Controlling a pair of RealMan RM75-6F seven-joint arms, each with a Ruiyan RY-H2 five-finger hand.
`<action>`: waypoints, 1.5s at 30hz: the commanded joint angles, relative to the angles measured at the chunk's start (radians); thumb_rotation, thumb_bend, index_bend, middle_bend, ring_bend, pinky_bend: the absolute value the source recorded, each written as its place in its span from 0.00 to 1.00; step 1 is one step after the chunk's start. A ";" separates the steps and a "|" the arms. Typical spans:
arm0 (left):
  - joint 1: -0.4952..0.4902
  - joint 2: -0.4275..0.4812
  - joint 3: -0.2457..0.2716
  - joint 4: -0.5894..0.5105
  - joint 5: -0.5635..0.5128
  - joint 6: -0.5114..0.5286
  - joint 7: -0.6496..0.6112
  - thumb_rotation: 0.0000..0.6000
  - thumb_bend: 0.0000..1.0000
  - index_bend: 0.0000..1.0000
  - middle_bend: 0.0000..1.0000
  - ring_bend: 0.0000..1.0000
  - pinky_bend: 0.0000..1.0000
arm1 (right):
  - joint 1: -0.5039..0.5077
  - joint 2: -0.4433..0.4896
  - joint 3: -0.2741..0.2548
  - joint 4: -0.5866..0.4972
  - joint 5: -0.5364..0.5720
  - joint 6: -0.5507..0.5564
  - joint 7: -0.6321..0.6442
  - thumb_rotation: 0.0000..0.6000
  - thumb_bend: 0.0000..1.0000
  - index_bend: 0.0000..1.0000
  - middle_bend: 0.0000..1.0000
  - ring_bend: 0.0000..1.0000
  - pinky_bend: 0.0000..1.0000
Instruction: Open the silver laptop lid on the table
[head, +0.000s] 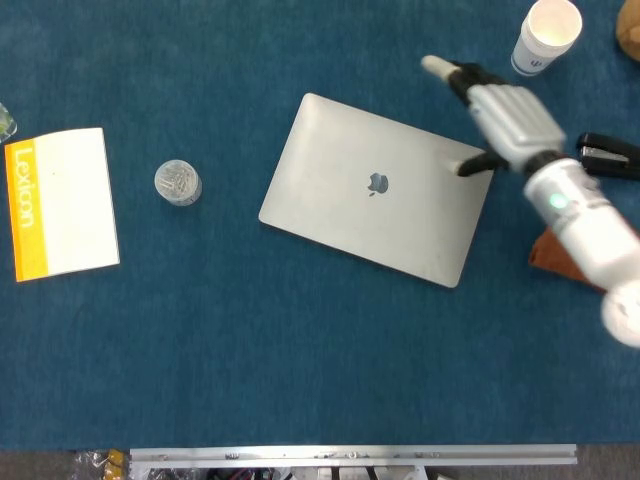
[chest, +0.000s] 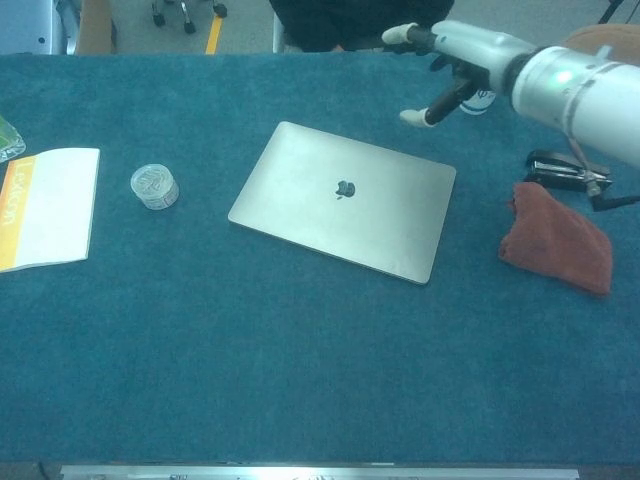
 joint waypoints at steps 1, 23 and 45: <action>0.002 0.001 0.001 0.003 0.001 0.002 -0.004 1.00 0.38 0.08 0.06 0.00 0.07 | 0.088 -0.075 -0.001 0.077 0.081 -0.027 -0.020 1.00 0.29 0.00 0.09 0.02 0.12; 0.012 -0.003 0.003 0.035 -0.004 0.013 -0.030 1.00 0.38 0.08 0.06 0.00 0.07 | 0.369 -0.390 -0.055 0.528 0.376 -0.130 -0.076 1.00 0.29 0.00 0.10 0.02 0.12; 0.015 -0.001 0.000 0.043 -0.021 0.005 -0.023 1.00 0.38 0.08 0.06 0.00 0.07 | 0.425 -0.550 -0.028 0.826 0.428 -0.282 -0.003 1.00 0.66 0.00 0.14 0.07 0.12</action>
